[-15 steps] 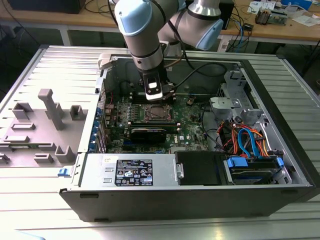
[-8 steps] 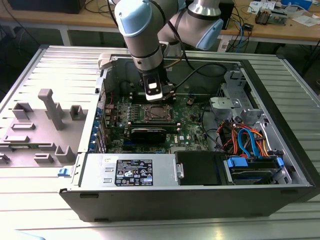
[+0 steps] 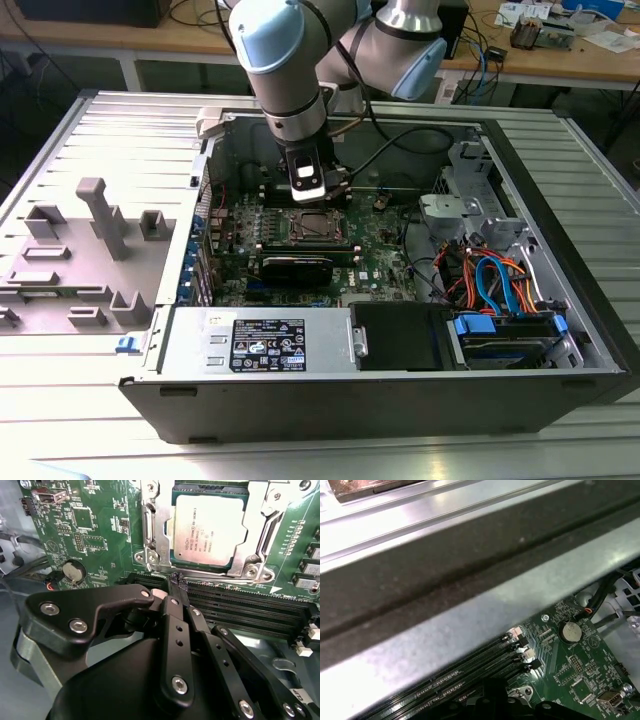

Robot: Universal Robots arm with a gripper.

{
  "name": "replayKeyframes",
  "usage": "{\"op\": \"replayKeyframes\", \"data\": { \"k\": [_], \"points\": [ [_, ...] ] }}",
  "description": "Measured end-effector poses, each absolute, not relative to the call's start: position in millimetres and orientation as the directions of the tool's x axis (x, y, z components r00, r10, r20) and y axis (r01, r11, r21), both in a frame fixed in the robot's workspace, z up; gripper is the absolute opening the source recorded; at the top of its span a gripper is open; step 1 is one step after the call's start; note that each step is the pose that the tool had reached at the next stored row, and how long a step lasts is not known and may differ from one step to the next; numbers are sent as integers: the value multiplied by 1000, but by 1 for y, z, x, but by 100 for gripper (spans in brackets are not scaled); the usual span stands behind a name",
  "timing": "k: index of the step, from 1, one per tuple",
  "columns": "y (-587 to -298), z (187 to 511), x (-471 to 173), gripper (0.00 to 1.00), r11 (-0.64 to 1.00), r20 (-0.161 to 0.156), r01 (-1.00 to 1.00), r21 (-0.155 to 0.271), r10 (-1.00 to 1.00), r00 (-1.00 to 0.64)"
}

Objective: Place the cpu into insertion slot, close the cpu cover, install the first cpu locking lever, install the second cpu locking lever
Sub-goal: 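Install the first cpu locking lever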

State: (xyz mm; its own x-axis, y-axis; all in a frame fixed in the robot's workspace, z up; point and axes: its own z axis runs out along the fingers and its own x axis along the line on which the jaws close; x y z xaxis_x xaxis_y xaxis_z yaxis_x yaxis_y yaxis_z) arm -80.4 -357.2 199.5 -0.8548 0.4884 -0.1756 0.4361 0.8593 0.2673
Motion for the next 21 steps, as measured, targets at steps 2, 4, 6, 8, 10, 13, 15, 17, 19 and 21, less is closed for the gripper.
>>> {"op": "replayKeyframes", "data": {
  "k": [2,4,6,8,10,13,15,17,19,21],
  "points": [
    [-358,200,-80,11,859,-175,436,267,489,-855],
    [-359,200,-80,11,859,-175,437,267,489,-854],
    [-360,198,-81,11,859,-177,437,268,489,-854],
    [-360,196,-80,11,855,-173,435,281,492,-853],
    [-360,195,-80,11,853,-169,435,289,493,-853],
    [-363,195,-80,11,852,-168,435,292,494,-853],
    [-365,195,-80,11,852,-168,435,292,494,-853],
    [-367,195,-80,11,851,-168,435,293,494,-853],
    [-369,195,-80,11,851,-167,435,294,494,-853],
    [-370,195,-80,11,849,-163,435,300,495,-853]
  ]
}}
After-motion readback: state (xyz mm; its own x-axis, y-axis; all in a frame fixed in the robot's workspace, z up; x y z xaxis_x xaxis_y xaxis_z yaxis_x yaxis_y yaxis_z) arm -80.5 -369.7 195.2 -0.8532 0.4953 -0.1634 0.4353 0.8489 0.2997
